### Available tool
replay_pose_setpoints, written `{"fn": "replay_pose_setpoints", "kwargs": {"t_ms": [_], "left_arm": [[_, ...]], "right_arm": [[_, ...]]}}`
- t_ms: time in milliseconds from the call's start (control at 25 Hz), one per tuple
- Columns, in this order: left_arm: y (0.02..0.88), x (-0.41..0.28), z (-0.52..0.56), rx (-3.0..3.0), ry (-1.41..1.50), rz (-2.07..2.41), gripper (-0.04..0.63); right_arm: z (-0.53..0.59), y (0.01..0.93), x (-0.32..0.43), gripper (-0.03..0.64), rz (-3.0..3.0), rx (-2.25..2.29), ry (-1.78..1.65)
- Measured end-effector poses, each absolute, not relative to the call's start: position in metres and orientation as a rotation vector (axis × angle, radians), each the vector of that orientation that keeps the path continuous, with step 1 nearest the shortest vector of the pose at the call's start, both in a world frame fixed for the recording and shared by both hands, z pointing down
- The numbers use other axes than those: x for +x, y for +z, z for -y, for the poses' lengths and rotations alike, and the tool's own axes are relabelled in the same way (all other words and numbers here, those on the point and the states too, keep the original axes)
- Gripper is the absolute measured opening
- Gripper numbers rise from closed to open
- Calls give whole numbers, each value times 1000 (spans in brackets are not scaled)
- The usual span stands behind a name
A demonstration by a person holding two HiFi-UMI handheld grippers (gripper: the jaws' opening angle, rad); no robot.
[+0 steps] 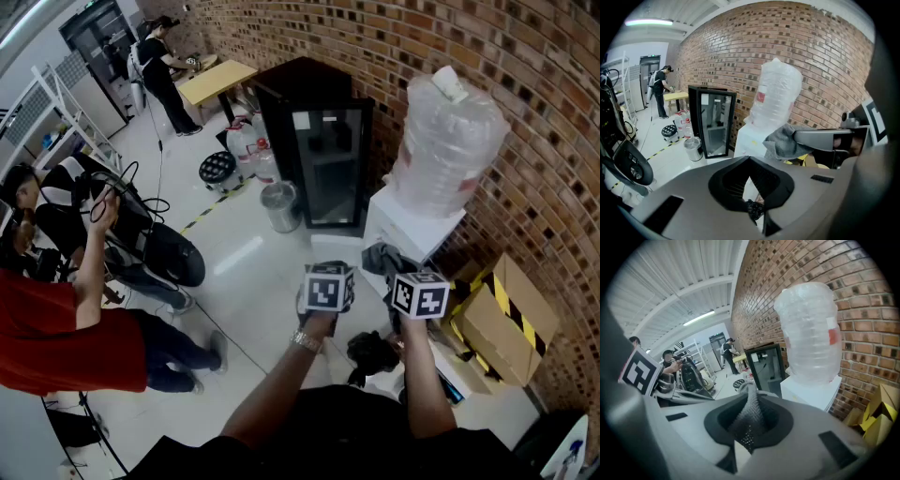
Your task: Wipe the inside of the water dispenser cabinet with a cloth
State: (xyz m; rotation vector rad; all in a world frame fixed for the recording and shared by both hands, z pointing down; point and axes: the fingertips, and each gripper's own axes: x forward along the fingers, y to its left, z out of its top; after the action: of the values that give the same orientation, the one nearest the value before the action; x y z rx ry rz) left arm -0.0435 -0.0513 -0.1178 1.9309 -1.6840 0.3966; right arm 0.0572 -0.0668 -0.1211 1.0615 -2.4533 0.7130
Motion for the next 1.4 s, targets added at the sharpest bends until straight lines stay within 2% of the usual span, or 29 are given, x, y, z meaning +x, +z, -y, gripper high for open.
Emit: {"fn": "replay_pose_setpoints", "kwargs": {"t_ms": [360,640,840,1040,1400], "left_arm": [[-108,-107,106,2032,459,1651,3],[-56,-93,144,2098,566,1512,3],[14,-54,167,2070,631,1422,3],[106,-38,190,2044,608,1423,3],[335,-27,233,2173,698,1527,3]], "right_arm": [[131,-115,23,28,2404,1231,639],[173,-84,41,28,2322,1375,618],[173,20,46,28,2215,1328,829],[168,137,41,28,2171,1276,895],[189,459,57,28,2130,1195,872]]}}
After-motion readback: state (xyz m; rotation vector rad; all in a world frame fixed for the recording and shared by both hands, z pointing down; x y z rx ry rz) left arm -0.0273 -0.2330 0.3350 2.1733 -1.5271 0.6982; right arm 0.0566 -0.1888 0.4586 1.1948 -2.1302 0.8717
